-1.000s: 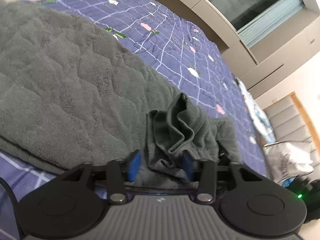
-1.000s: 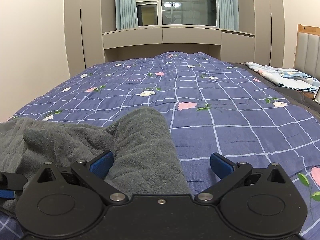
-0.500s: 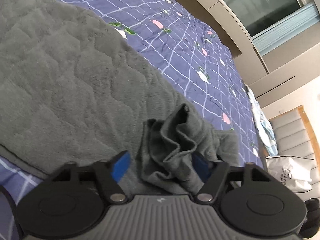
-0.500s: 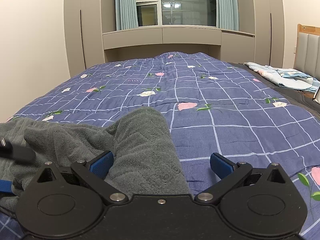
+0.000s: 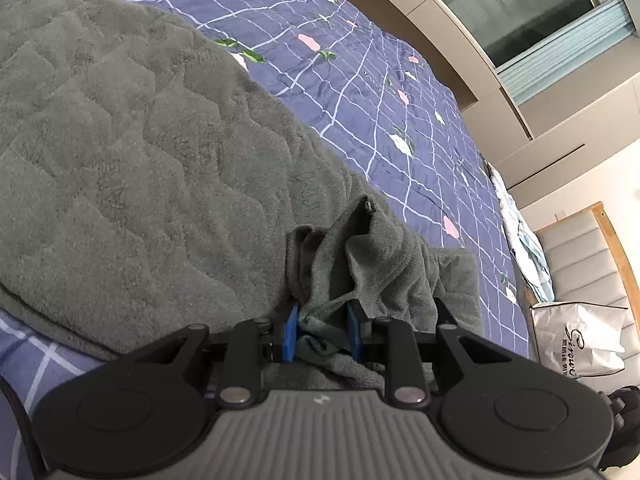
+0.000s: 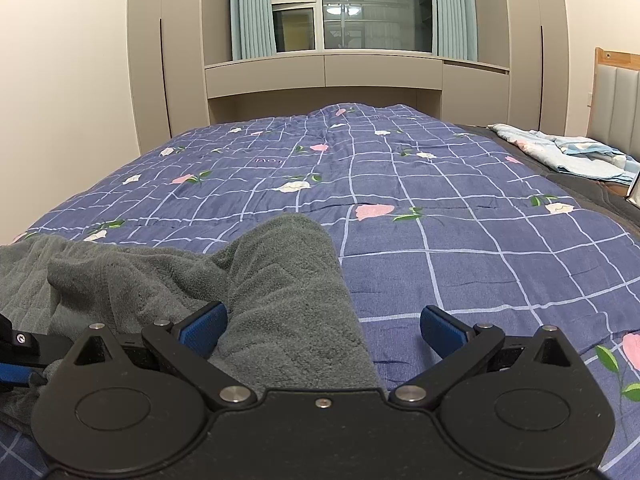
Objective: Fold towel
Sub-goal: 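Grasp the bunched leg ends with the left gripper while the right gripper releases them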
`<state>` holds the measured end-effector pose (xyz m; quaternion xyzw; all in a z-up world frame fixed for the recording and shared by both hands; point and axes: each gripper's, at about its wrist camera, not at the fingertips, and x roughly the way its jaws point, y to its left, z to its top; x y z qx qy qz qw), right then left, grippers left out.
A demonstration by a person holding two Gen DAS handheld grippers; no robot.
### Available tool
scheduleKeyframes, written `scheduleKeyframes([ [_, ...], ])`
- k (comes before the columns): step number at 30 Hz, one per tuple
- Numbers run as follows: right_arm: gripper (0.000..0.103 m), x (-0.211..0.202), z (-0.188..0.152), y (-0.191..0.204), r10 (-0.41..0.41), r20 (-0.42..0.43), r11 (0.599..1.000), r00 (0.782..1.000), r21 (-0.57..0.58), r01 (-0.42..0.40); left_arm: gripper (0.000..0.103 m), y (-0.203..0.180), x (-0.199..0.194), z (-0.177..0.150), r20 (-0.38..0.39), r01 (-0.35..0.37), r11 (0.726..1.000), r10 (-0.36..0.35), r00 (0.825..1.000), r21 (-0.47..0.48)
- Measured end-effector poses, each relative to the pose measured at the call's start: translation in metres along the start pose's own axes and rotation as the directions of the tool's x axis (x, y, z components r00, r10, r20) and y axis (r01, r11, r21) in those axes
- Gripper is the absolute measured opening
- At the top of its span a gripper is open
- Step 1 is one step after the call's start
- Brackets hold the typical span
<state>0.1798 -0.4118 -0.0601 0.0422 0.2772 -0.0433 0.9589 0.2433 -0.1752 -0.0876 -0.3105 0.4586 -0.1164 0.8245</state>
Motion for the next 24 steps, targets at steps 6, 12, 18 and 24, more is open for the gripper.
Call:
scheduleKeyframes([
  [6, 0.103, 0.0, 0.0, 0.0, -0.001, 0.001, 1.0, 1.0, 0.0, 0.001, 0.013, -0.001, -0.004, -0.001, 0.017, 0.023, 1.0, -0.023, 1.0, 0.018],
  [12, 0.103, 0.0, 0.0, 0.0, 0.0, 0.0, 1.0, 1.0, 0.0, 0.0, 0.033, 0.006, 0.001, -0.002, -0.007, 0.047, 0.999, -0.047, 0.999, -0.01],
  [18, 0.103, 0.0, 0.0, 0.0, -0.001, 0.001, 1.0, 1.0, 0.0, 0.001, 0.028, -0.002, 0.002, -0.001, -0.008, 0.015, 0.999, -0.014, 1.0, 0.028],
  [24, 0.103, 0.0, 0.0, 0.0, -0.001, 0.001, 1.0, 1.0, -0.001, 0.001, 0.027, -0.009, 0.001, 0.0, -0.008, -0.008, 0.998, 0.008, 1.0, 0.064],
])
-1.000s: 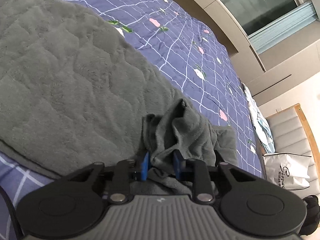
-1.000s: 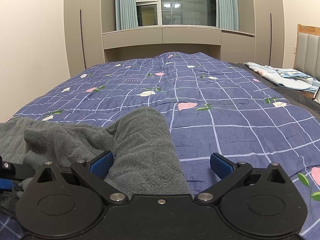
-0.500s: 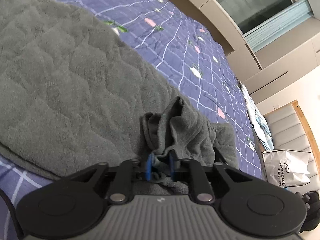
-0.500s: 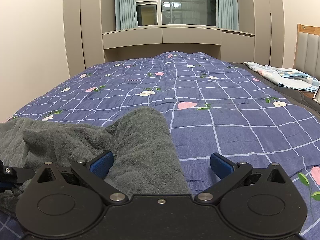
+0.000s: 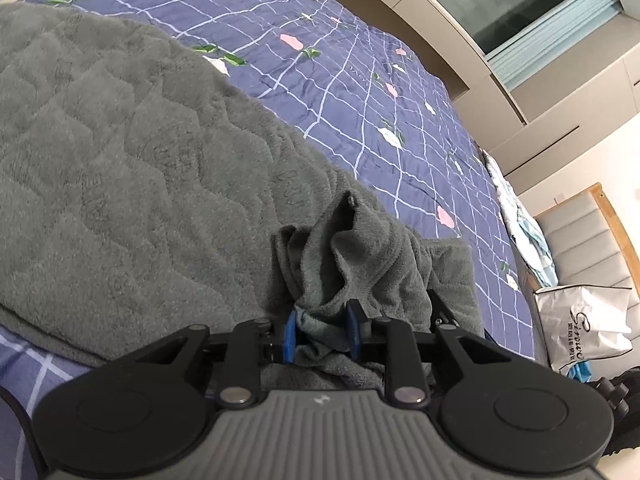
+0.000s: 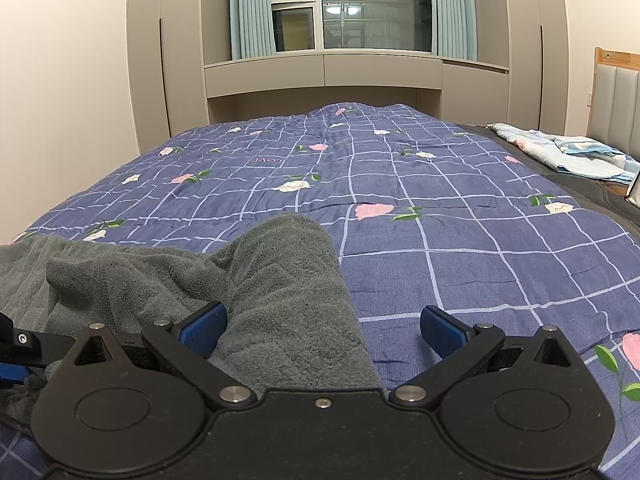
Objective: Fold towel
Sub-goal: 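Grasp the bunched leg ends with the left gripper while the right gripper releases them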
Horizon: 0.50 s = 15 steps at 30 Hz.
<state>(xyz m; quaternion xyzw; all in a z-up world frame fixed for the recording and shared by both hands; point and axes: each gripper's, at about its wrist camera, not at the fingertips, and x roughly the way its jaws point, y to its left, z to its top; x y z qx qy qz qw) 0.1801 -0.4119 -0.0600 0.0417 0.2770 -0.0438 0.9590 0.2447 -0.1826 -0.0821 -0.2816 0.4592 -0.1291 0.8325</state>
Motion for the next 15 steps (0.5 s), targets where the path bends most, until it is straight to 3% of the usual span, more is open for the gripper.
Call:
scheduleKeyframes([
  [6, 0.103, 0.0, 0.0, 0.001, -0.004, -0.003, 1.0, 1.0, -0.003, 0.004, 0.011, -0.01, -0.004, -0.002, 0.022, -0.016, 0.997, 0.014, 1.0, 0.076],
  [15, 0.103, 0.001, 0.0, 0.003, -0.014, -0.004, 1.0, 1.0, -0.012, 0.013, 0.008, -0.016, -0.01, -0.004, 0.041, -0.018, 0.991, 0.013, 0.999, 0.13],
])
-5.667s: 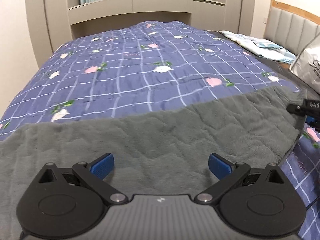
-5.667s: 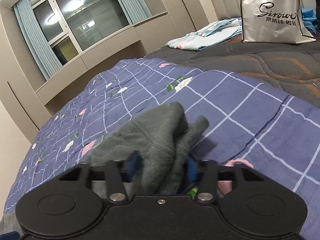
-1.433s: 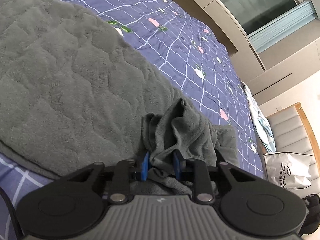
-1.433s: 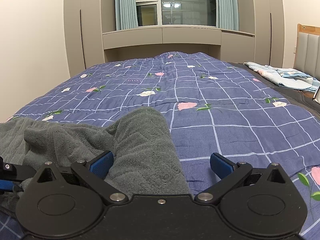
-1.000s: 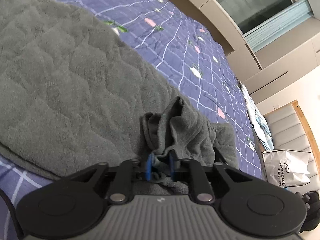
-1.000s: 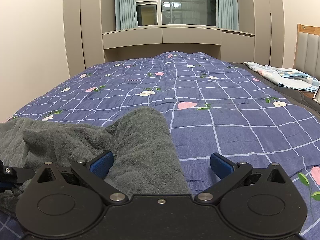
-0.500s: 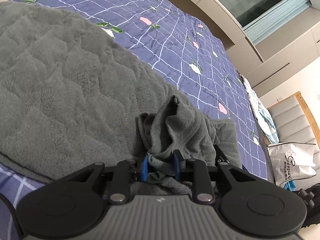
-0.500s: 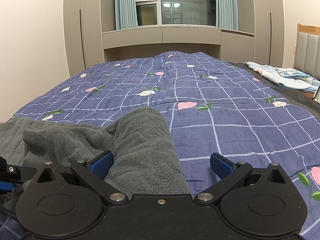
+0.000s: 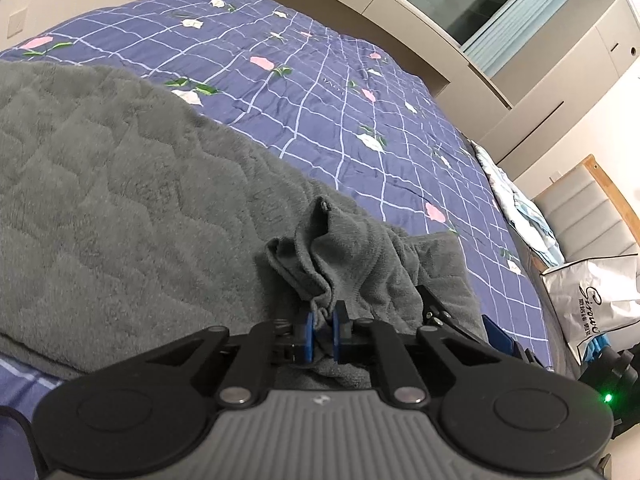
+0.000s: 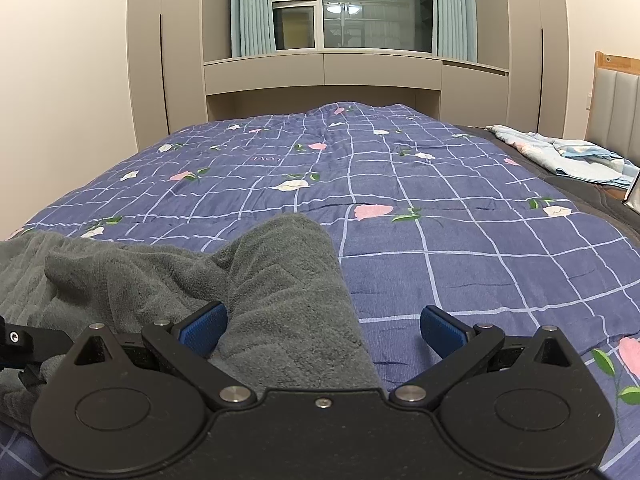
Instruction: Fold towel
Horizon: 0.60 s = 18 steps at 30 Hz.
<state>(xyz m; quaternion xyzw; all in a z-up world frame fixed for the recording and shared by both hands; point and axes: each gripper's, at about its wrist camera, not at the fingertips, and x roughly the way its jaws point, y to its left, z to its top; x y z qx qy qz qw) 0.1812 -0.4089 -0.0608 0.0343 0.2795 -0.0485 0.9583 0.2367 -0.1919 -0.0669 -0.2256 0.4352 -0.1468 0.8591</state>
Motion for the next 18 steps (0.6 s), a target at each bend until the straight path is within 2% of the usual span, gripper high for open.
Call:
scheduleKeyframes([
  [5, 0.103, 0.0, 0.0, 0.001, -0.003, -0.004, 1.0, 1.0, 0.0, 0.003, 0.007, 0.0, -0.003, 0.001, 0.001, 0.014, 1.0, -0.014, 1.0, 0.004],
  [8, 0.103, -0.002, 0.002, 0.004, -0.01, -0.002, 1.0, 1.0, -0.016, 0.01, 0.006, 0.0, -0.013, 0.008, 0.012, 0.053, 0.999, -0.053, 0.999, 0.011],
  [11, 0.103, -0.007, 0.006, 0.016, -0.03, 0.014, 0.996, 0.999, -0.081, 0.031, 0.006, 0.003, -0.026, 0.018, 0.027, 0.095, 0.995, -0.095, 0.995, 0.01],
  [18, 0.103, -0.018, 0.014, 0.042, -0.019, 0.052, 0.988, 0.998, -0.15, 0.026, 0.006, 0.014, -0.041, 0.031, 0.039, 0.085, 0.996, -0.087, 0.995, 0.037],
])
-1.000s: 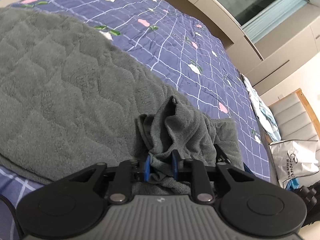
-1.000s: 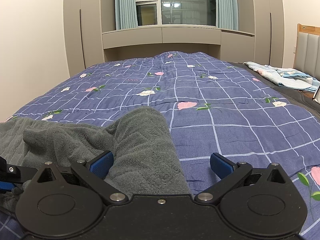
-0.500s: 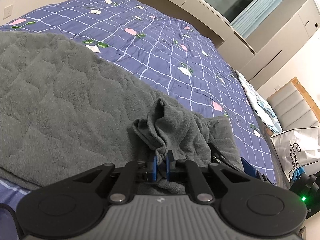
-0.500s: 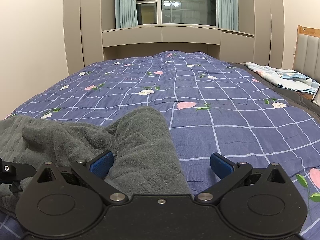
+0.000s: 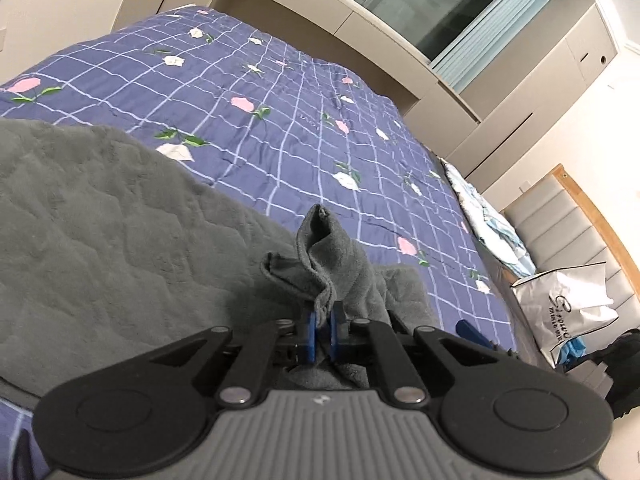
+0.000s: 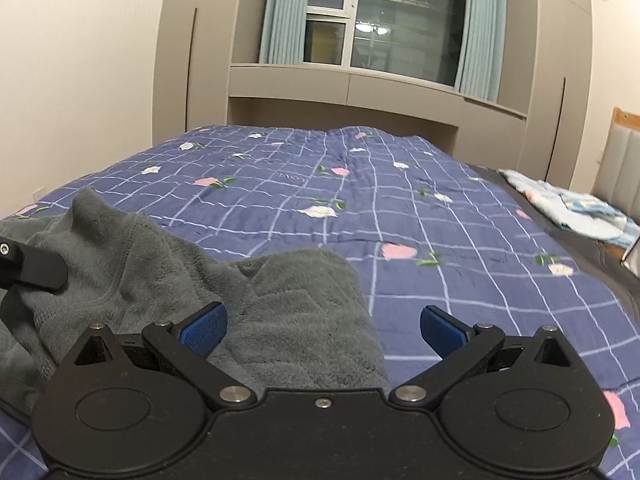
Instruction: Fold towel
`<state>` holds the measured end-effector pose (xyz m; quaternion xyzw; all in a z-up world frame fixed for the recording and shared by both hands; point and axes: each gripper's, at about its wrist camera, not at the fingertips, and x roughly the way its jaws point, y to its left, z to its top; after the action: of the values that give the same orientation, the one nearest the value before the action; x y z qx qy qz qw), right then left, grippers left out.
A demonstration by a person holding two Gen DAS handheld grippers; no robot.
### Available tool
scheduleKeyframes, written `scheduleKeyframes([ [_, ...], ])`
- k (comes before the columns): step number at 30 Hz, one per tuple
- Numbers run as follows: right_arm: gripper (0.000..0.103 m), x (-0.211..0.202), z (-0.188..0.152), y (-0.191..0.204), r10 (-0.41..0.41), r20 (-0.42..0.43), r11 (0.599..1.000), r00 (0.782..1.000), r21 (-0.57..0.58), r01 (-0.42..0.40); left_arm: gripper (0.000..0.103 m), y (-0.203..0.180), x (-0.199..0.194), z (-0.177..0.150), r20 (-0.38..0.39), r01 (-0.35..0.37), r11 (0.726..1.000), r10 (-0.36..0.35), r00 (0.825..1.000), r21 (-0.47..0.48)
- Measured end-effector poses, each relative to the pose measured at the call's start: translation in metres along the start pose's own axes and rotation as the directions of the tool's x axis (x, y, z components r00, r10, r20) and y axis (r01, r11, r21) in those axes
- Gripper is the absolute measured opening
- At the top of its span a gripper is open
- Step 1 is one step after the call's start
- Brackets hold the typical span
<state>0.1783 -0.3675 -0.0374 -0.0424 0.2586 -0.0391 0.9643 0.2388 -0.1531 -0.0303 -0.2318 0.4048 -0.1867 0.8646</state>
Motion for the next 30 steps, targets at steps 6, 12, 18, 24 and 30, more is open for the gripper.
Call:
scheduleKeyframes([
  [6, 0.103, -0.006, 0.006, 0.018, 0.012, -0.005, 0.999, 1.0, -0.037, -0.012, 0.006, 0.015, -0.018, 0.001, 0.008, -0.016, 1.0, 0.016, 1.0, -0.006],
  [12, 0.103, -0.021, 0.013, 0.047, 0.075, 0.02, 0.993, 0.997, -0.089, -0.073, 0.006, 0.038, -0.044, 0.009, 0.033, -0.068, 0.998, 0.068, 0.997, -0.001],
  [18, 0.103, -0.027, 0.017, 0.084, 0.121, 0.021, 0.979, 0.992, -0.165, -0.116, 0.006, 0.067, -0.067, 0.018, 0.048, -0.114, 0.993, 0.115, 0.992, -0.029],
  [24, 0.103, -0.034, 0.018, 0.112, 0.162, 0.024, 0.967, 0.987, -0.206, -0.153, 0.006, 0.092, -0.084, 0.022, 0.055, -0.167, 0.985, 0.169, 0.984, -0.051],
  [30, 0.103, -0.021, 0.011, 0.131, 0.172, -0.044, 0.956, 0.984, -0.232, -0.178, 0.009, 0.115, -0.069, 0.015, -0.038, -0.223, 0.972, 0.221, 0.975, -0.074],
])
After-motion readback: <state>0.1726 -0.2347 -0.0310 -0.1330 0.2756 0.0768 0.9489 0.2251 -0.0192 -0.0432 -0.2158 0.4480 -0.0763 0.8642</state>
